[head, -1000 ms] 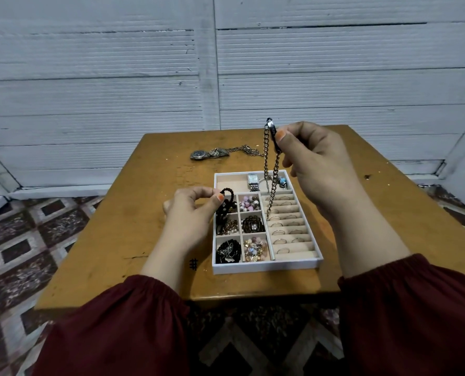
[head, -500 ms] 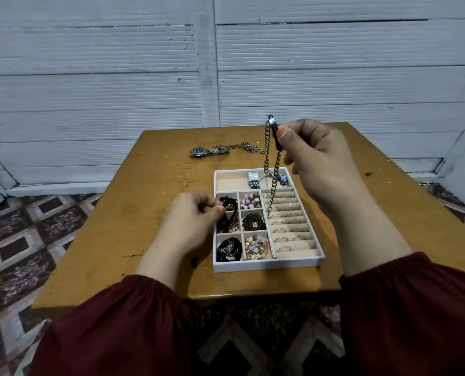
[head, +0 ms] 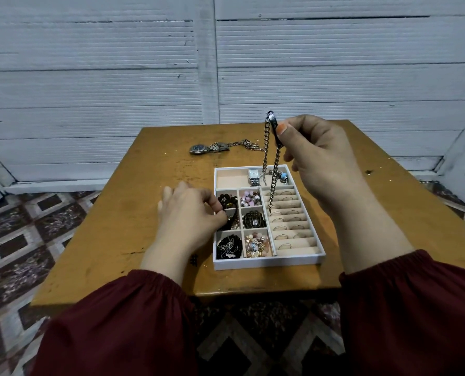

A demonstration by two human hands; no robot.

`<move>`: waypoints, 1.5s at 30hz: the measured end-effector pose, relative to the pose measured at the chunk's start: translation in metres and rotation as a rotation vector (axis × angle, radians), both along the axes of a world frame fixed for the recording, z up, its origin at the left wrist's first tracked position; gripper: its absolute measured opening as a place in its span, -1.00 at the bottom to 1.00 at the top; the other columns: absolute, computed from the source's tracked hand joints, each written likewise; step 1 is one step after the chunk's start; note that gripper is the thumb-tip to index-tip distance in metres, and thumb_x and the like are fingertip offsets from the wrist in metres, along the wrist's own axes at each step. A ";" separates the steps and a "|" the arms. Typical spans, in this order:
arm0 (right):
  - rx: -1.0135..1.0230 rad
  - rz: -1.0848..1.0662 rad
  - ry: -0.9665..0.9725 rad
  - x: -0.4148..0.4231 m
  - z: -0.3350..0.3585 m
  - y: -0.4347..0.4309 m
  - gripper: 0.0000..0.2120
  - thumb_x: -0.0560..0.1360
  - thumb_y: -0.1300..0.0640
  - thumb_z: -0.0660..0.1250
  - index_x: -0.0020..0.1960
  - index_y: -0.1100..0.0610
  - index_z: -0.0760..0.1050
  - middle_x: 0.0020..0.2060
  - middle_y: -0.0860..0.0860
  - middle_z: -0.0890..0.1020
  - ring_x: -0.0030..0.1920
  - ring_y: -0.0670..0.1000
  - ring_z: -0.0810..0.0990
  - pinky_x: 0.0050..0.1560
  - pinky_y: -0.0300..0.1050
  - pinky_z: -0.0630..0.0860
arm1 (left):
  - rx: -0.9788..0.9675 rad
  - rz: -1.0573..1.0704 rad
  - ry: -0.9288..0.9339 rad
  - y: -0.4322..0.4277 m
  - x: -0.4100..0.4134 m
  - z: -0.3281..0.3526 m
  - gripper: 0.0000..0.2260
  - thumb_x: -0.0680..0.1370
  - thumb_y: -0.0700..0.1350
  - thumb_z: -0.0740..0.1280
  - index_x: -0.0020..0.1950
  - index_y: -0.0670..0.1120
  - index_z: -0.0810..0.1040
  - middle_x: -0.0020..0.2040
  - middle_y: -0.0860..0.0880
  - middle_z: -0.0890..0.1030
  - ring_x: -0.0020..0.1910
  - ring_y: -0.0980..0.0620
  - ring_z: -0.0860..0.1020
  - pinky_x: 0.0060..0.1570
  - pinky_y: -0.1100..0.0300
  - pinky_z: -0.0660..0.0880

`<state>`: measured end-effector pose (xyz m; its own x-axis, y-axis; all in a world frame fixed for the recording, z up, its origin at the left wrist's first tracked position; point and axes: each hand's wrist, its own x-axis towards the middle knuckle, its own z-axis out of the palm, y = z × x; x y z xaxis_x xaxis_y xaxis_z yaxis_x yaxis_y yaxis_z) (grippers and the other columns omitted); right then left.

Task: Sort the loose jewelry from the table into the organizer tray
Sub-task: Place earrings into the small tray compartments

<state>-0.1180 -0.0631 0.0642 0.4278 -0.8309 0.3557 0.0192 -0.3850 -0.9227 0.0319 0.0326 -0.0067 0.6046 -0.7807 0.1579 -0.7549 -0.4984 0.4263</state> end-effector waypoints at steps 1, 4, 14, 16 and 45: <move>-0.001 0.001 -0.003 0.000 0.000 0.000 -0.90 0.57 0.16 0.28 -0.12 0.11 0.52 -0.29 0.00 0.51 -0.38 -0.21 0.39 -0.36 -0.39 0.38 | -0.004 -0.002 -0.003 -0.001 0.000 -0.001 -0.91 0.43 0.08 0.39 -0.14 0.11 0.56 -0.12 0.06 0.32 0.00 0.03 0.19 -0.02 0.12 0.17; 0.000 0.001 -0.008 0.001 0.000 0.000 -0.89 0.57 0.16 0.28 -0.13 0.08 0.51 -0.32 -0.04 0.50 -0.41 -0.23 0.39 -0.37 -0.41 0.37 | -0.050 -0.037 0.004 -0.003 0.001 -0.004 -0.87 0.43 0.03 0.41 -0.05 0.15 0.51 -0.04 0.06 0.33 0.03 0.04 0.22 0.00 0.13 0.17; -0.018 0.010 -0.003 0.003 -0.001 0.002 -0.86 0.56 0.17 0.28 -0.16 0.06 0.51 -0.35 -0.07 0.50 -0.40 -0.21 0.39 -0.35 -0.39 0.38 | -0.112 -0.151 0.024 -0.002 0.004 -0.003 -0.92 0.45 -0.03 0.41 -0.13 0.16 0.57 -0.12 0.17 0.56 0.04 0.01 0.34 -0.01 0.13 0.24; -0.017 0.015 -0.006 0.003 0.000 0.002 -0.86 0.57 0.18 0.28 -0.17 0.05 0.51 -0.35 -0.07 0.50 -0.40 -0.22 0.39 -0.35 -0.39 0.39 | -0.131 -0.164 0.061 0.000 0.006 -0.002 -0.90 0.41 -0.08 0.40 -0.20 0.14 0.58 -0.24 0.17 0.59 0.02 -0.02 0.43 0.06 0.09 0.38; 0.001 0.059 -0.019 0.006 -0.004 0.007 -0.82 0.56 0.21 0.29 -0.21 0.05 0.49 -0.36 -0.05 0.47 -0.42 -0.21 0.38 -0.37 -0.38 0.37 | 0.056 -0.179 -0.165 -0.005 -0.008 -0.001 -0.88 0.50 0.13 0.32 -0.12 0.13 0.59 -0.08 0.09 0.59 -0.01 0.01 0.22 -0.08 0.11 0.15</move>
<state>-0.1121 -0.0561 0.0602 0.4690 -0.8051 0.3632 0.0595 -0.3815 -0.9225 0.0237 0.0279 -0.0082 0.4257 -0.8833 0.1965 -0.8904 -0.3701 0.2650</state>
